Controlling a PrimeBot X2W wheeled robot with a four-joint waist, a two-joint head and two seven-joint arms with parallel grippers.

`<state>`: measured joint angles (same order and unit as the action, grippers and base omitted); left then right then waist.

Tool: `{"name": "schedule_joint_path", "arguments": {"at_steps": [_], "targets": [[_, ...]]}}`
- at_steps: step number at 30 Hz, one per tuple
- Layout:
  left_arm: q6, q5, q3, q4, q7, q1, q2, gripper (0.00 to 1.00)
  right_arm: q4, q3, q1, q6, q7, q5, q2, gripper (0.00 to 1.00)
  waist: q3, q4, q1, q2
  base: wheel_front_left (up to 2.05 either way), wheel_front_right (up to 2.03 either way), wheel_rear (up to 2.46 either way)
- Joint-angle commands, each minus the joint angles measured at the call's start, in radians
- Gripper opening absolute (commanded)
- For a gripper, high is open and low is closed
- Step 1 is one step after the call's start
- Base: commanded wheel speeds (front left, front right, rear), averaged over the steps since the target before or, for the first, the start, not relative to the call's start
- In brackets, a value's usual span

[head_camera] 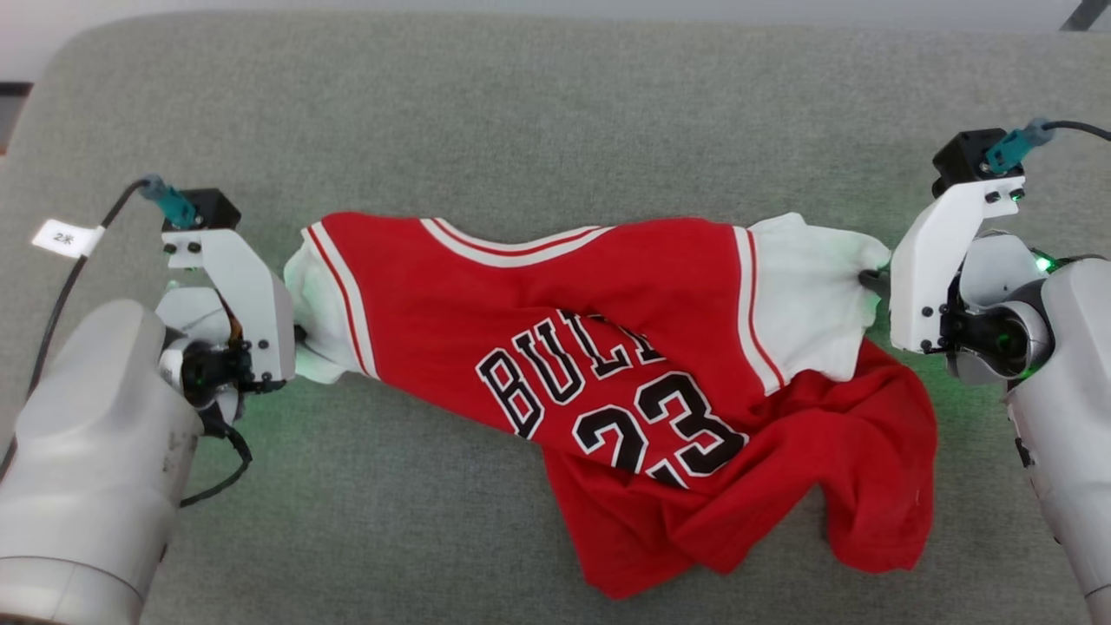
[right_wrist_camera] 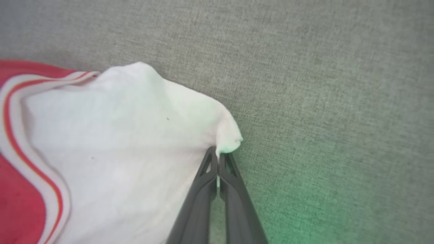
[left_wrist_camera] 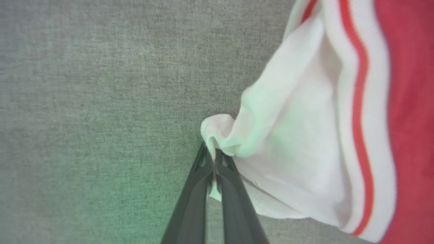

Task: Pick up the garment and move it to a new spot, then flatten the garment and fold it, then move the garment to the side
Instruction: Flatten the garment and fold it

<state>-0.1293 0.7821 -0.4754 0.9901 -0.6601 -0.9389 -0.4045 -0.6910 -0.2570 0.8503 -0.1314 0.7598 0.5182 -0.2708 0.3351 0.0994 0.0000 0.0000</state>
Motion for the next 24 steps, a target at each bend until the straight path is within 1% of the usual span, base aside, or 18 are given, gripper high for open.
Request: {"name": "schedule_joint_path", "arguments": {"at_steps": [1,8,12,18,24], "targets": [[0.001,0.003,-0.014,0.021,-0.002,0.02,0.016,0.0,-0.018,0.0,-0.01,0.001,0.005,0.004,0.003,0.0,-0.018,-0.01,0.0,0.0,0.0,0.0,0.0],[-0.001,0.003,-0.02,0.006,0.022,-0.073,-0.019,0.0,-0.008,0.01,0.079,0.001,-0.041,0.047,0.013,0.0,-0.091,-0.034,0.0,0.0,0.0,0.0,0.0],[-0.002,-0.003,-0.029,-0.005,0.034,-0.135,-0.018,0.0,-0.016,0.01,0.131,0.001,-0.091,0.069,0.017,0.0,-0.152,-0.047,0.0,0.0,0.0,0.0,0.0],[-0.002,-0.016,-0.042,-0.014,0.059,-0.246,-0.012,0.0,-0.036,-0.03,0.217,0.001,-0.18,0.073,0.014,0.0,-0.231,-0.071,0.0,0.0,0.0,0.0,0.0],[-0.001,-0.014,-0.039,-0.011,0.135,-0.349,-0.009,0.0,-0.077,-0.075,0.32,0.001,-0.291,0.077,0.014,0.0,-0.298,-0.103,0.0,0.0,0.0,0.0,0.0]]}}
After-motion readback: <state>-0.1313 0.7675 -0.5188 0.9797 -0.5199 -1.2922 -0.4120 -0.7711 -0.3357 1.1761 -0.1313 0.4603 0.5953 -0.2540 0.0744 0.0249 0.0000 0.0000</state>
